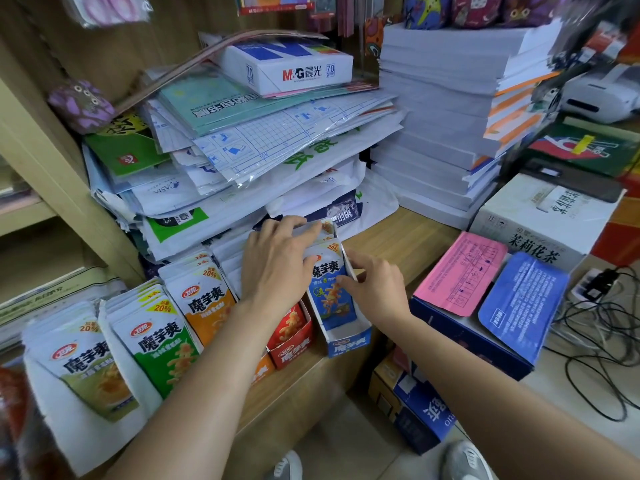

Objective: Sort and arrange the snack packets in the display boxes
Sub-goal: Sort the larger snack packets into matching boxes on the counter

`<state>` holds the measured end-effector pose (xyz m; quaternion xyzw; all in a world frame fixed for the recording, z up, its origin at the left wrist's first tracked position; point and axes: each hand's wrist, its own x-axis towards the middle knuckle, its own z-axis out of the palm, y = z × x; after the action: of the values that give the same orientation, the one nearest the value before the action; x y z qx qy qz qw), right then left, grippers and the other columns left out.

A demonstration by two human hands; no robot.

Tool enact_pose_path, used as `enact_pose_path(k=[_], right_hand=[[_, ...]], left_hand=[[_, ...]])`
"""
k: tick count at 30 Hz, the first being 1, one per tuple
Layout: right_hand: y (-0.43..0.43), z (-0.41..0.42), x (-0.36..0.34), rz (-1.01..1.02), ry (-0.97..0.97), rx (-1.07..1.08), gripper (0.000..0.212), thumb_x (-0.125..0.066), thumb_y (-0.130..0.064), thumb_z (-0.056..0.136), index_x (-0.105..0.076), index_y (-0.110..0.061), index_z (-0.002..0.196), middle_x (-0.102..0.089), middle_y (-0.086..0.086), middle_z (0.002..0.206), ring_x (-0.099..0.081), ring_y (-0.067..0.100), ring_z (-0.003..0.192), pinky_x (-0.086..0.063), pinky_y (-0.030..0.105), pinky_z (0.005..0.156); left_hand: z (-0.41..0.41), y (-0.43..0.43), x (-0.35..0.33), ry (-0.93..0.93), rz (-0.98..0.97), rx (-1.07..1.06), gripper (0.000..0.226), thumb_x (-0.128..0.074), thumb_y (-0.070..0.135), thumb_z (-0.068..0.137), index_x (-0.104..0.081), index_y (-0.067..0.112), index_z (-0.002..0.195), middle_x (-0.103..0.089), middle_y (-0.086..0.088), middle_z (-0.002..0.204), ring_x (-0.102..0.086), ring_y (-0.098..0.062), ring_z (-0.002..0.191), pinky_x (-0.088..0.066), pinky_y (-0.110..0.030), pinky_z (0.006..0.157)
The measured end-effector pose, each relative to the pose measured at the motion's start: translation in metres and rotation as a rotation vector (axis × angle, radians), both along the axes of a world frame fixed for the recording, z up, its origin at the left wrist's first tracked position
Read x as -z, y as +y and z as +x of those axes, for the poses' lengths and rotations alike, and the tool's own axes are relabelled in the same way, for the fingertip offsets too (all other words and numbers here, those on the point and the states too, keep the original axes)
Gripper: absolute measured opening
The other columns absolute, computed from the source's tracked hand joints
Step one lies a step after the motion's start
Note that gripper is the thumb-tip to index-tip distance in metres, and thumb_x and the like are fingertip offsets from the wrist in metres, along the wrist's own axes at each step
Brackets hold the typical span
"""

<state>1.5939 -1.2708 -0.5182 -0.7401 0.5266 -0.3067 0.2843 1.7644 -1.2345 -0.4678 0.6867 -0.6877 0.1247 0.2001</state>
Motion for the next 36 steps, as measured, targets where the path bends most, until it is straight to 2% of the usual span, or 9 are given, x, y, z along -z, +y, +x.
enact_pose_path(k=[10, 15, 18, 20, 23, 27, 29, 32, 36], right_hand=[[-0.001, -0.001, 0.002, -0.001, 0.046, 0.031, 0.034, -0.071, -0.038, 0.091, -0.067, -0.03, 0.124, -0.074, -0.01, 0.108, -0.071, 0.011, 0.085, -0.061, 0.037, 0.07], [0.003, -0.005, -0.007, 0.067, 0.011, -0.135, 0.037, -0.064, -0.046, 0.094, -0.057, -0.033, 0.128, -0.071, -0.009, 0.115, -0.072, 0.012, 0.084, -0.061, 0.045, 0.075], [0.019, -0.016, -0.016, 0.14, -0.094, -0.191, 0.064, -0.071, -0.049, 0.088, -0.041, -0.035, 0.143, -0.06, -0.01, 0.129, -0.065, 0.013, 0.106, -0.057, 0.044, 0.09], [0.038, -0.023, -0.016, 0.191, -0.09, -0.185, 0.093, -0.08, -0.051, 0.078, -0.027, -0.033, 0.153, -0.045, -0.013, 0.131, -0.05, 0.006, 0.117, -0.048, 0.035, 0.099], [0.07, -0.026, -0.005, 0.214, -0.054, -0.184, 0.116, -0.089, -0.048, 0.068, -0.014, -0.034, 0.156, -0.036, -0.014, 0.131, -0.043, 0.004, 0.123, -0.045, 0.032, 0.103], [0.082, -0.022, 0.012, 0.148, -0.039, -0.09, 0.108, -0.088, -0.038, 0.071, -0.018, -0.036, 0.153, -0.044, -0.008, 0.134, -0.049, 0.01, 0.123, -0.049, 0.04, 0.101], [0.077, -0.023, 0.016, 0.132, -0.041, -0.068, 0.092, -0.086, -0.037, 0.073, -0.031, -0.035, 0.147, -0.05, -0.01, 0.13, -0.053, 0.008, 0.117, -0.052, 0.039, 0.098], [0.064, -0.025, 0.019, 0.122, -0.031, -0.095, 0.069, -0.087, -0.037, 0.073, -0.046, -0.036, 0.13, -0.06, -0.011, 0.121, -0.061, 0.01, 0.109, -0.056, 0.044, 0.091], [0.042, -0.026, 0.014, 0.227, -0.073, -0.181, 0.066, -0.085, -0.024, 0.08, -0.049, -0.028, 0.134, -0.063, -0.016, 0.112, -0.065, 0.003, 0.1, -0.058, 0.036, 0.089]], left_hand=[[0.002, 0.0, 0.001, -0.1, 0.089, -0.035, 0.067, -0.059, 0.047, 0.095, -0.037, 0.029, 0.155, -0.045, -0.003, 0.134, -0.039, -0.028, 0.119, -0.041, -0.04, 0.09], [0.001, 0.002, -0.005, -0.079, 0.116, -0.01, 0.068, -0.059, 0.048, 0.095, -0.036, 0.029, 0.156, -0.043, -0.001, 0.137, -0.038, -0.027, 0.123, -0.039, -0.04, 0.095], [0.006, 0.008, -0.014, -0.011, 0.18, 0.064, 0.068, -0.062, 0.046, 0.095, -0.034, 0.033, 0.156, -0.04, 0.0, 0.149, -0.038, -0.025, 0.131, -0.035, -0.041, 0.105], [0.011, 0.021, -0.018, 0.054, 0.189, 0.104, 0.067, -0.065, 0.043, 0.094, -0.037, 0.034, 0.155, -0.038, 0.003, 0.157, -0.036, -0.022, 0.139, -0.031, -0.043, 0.112], [0.016, 0.055, -0.021, 0.137, 0.056, 0.149, 0.05, -0.071, 0.033, 0.091, -0.06, 0.032, 0.14, -0.056, 0.008, 0.141, -0.045, -0.015, 0.128, -0.037, -0.04, 0.108], [0.006, 0.112, -0.009, 0.153, -0.095, 0.085, 0.018, -0.081, 0.023, 0.083, -0.08, 0.023, 0.101, -0.071, 0.009, 0.093, -0.059, -0.015, 0.091, -0.044, -0.028, 0.076], [0.0, 0.135, 0.009, 0.1, -0.06, 0.054, 0.017, -0.081, 0.026, 0.082, -0.08, 0.023, 0.099, -0.073, 0.009, 0.093, -0.062, -0.017, 0.088, -0.049, -0.03, 0.074], [-0.003, 0.153, 0.035, 0.038, 0.036, 0.028, 0.032, -0.078, 0.03, 0.084, -0.077, 0.02, 0.114, -0.073, 0.005, 0.11, -0.063, -0.022, 0.1, -0.055, -0.039, 0.083], [-0.002, 0.156, 0.048, 0.018, 0.055, -0.01, 0.044, -0.084, 0.021, 0.078, -0.074, 0.014, 0.12, -0.074, -0.001, 0.112, -0.064, -0.026, 0.101, -0.058, -0.043, 0.082]])
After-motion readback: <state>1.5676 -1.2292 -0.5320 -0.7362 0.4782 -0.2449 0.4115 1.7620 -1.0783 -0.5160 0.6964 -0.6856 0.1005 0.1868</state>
